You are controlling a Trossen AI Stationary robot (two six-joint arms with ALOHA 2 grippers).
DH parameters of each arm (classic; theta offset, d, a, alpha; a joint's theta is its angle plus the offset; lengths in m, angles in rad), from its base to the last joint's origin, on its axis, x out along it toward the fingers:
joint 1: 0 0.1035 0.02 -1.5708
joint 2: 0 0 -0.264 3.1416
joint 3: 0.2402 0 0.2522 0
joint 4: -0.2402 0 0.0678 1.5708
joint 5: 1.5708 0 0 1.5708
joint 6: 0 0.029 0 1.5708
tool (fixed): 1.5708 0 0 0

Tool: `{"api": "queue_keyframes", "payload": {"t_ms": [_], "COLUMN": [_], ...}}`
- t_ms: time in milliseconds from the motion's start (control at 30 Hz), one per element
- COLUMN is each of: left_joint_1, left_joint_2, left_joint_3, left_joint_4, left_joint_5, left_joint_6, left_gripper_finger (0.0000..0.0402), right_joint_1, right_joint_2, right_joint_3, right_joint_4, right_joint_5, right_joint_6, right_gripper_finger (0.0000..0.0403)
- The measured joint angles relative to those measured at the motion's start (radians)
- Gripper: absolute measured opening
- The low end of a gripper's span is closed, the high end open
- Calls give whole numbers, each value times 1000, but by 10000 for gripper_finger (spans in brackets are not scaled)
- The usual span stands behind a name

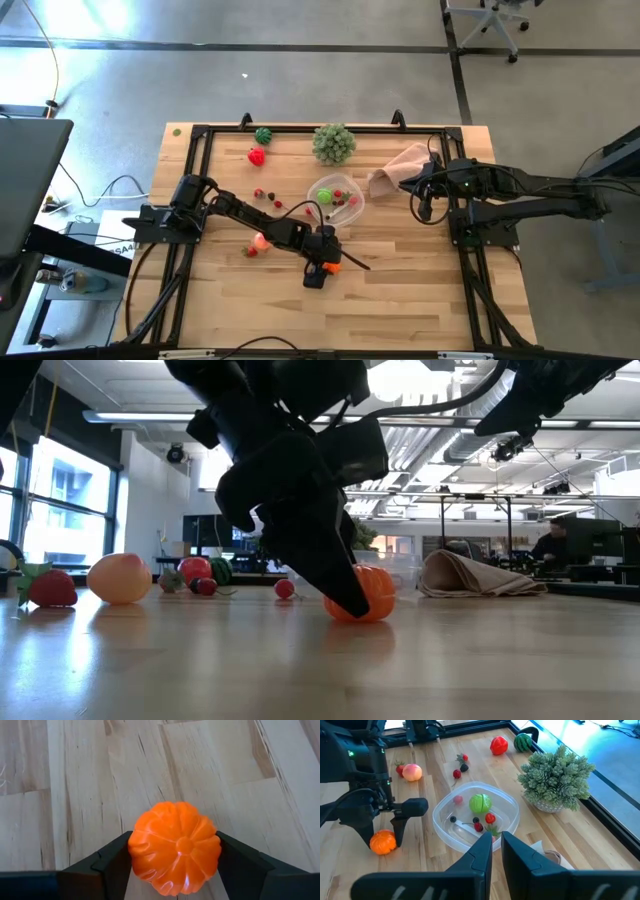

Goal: Pick and placing Produce into tupperware
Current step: Put the pumpkin into the container

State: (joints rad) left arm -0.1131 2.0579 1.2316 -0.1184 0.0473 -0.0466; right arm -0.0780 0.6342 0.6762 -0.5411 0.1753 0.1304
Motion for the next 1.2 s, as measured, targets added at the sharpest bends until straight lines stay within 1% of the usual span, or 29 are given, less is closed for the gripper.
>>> {"api": "queue_keyframes", "payload": {"t_ms": [67, 233, 433, 633, 800, 900, 1033, 1200], "left_joint_1": [0, 0, 0, 0, 0, 0, 0, 0], "left_joint_2": [0, 0, 0, 0, 0, 0, 0, 0], "left_joint_3": [0, 0, 0, 0, 0, 0, 0, 0], "left_joint_4": [0, 0, 0, -1, -1, -1, -1, -1], "left_joint_5": [-3, -6, -19, -21, -22, -22, -22, -30], "left_joint_6": [0, 0, 0, 0, 0, 0, 1, 1], "left_gripper_finger": [234, 249, 229, 244, 229, 229, 239, 228], "right_joint_1": [0, 0, 0, 0, 0, 0, 0, 0], "right_joint_2": [0, 0, 0, 0, 0, 0, 0, 0], "right_joint_3": [0, 0, 0, 0, 0, 0, 0, 0], "right_joint_4": [0, 0, 0, 0, 0, 0, 0, 0], "right_joint_5": [0, 0, 0, 1, 1, 5, 4, 4], "right_joint_6": [0, 0, 0, 0, 0, 0, 0, 0], "right_gripper_finger": [30, 30, 30, 30, 30, 30, 30, 30]}}
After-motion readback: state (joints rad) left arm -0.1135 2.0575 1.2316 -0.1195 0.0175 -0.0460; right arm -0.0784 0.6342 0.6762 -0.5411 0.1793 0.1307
